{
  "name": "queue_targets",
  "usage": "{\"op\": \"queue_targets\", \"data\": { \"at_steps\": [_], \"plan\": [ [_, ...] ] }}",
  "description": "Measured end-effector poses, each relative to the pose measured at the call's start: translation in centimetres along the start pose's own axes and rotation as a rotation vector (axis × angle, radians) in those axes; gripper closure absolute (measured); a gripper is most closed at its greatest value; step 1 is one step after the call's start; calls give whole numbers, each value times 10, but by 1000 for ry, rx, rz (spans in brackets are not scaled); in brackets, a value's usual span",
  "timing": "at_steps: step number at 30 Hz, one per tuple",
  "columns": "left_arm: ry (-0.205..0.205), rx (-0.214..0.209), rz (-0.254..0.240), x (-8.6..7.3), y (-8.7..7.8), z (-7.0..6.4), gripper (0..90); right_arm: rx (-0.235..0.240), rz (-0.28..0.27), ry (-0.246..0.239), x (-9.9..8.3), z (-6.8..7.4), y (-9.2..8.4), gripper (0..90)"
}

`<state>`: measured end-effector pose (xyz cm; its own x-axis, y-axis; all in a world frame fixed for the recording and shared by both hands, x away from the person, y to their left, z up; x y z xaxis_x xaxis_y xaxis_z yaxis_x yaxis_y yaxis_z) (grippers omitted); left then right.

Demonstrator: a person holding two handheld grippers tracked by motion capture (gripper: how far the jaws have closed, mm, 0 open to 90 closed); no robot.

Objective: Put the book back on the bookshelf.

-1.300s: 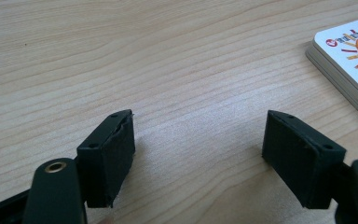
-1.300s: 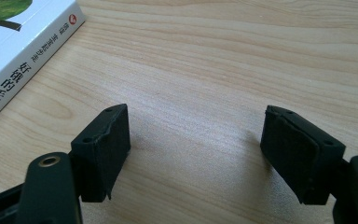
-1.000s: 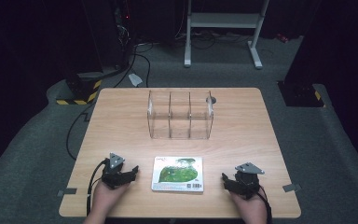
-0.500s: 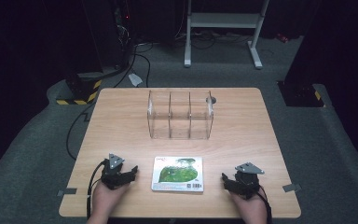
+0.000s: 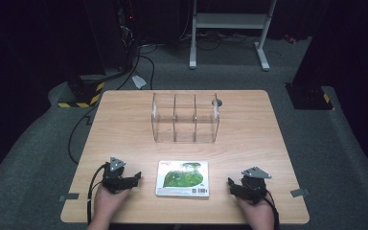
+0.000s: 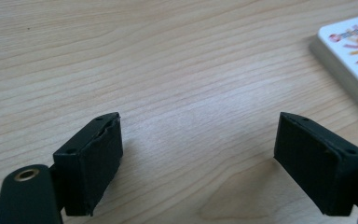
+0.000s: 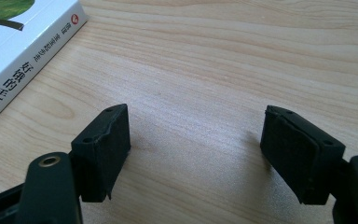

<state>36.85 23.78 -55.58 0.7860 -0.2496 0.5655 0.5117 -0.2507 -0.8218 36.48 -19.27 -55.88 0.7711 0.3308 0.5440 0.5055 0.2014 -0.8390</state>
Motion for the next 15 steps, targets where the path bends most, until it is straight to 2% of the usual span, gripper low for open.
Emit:
{"op": "queue_targets", "data": {
  "at_steps": [2, 8, 10, 15],
  "plan": [
    [-1, -20, -22, 2, -4, -2, 149, 1, 0, 2, 0, 0, 0, 242],
    [2, -84, -40, 4, -9, -11, 142, 2, 0, -2, 0, 0, 0, 241],
    [14, -87, -48, 5, -10, -15, 138, 2, 0, -2, 0, 0, 0, 241],
    [29, -130, -66, 8, -12, -27, 129, 4, 1, -7, 0, 1, 0, 230]
  ]
}}
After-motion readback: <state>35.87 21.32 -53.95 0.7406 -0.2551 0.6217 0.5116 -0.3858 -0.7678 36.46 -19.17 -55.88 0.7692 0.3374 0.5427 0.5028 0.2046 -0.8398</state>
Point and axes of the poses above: each handheld gripper's, and its own axes: y roughly forward along the jaws, x roughly out of its top, z roughly to its left, the point moved 5 cm from there along y, roughly forward along the jaws, and after that the axes turned 13 degrees about z, right-handed, at the moved point
